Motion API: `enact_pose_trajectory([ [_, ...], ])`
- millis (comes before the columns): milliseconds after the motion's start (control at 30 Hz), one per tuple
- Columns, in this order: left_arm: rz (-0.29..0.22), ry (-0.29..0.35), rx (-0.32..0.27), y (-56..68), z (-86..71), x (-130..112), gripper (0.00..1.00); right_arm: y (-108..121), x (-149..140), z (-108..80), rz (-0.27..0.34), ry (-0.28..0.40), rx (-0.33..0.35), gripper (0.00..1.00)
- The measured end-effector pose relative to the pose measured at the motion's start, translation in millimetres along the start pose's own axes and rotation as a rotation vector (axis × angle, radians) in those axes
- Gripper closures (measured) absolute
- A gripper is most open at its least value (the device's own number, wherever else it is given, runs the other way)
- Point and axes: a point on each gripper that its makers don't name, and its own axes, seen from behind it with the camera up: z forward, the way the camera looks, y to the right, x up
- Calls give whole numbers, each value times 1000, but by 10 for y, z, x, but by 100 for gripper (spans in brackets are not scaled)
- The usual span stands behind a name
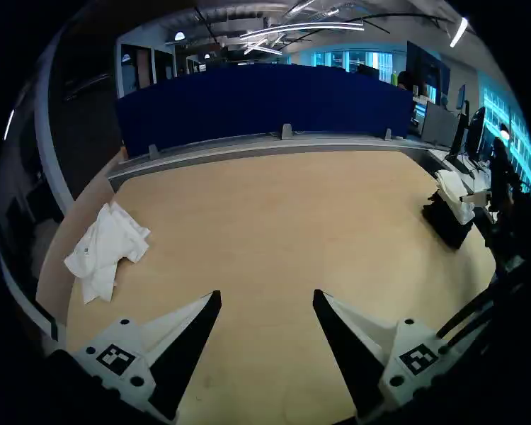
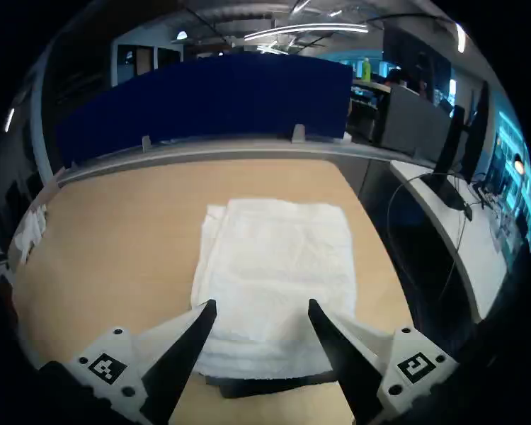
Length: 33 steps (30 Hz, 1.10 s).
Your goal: Fold towel
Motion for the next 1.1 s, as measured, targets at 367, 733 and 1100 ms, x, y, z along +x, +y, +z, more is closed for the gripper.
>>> enact_pose_trajectory([
  [367,3,-3,4,-23,41,27,4,15,-341,25,-16,-49,15,0],
  [733,2,-5,5,7,97,56,4,59,507,-51,3,104,10,0],
  [1100,-16,-5,39,-60,44,41,4,105,691,450,17,63,18,0],
])
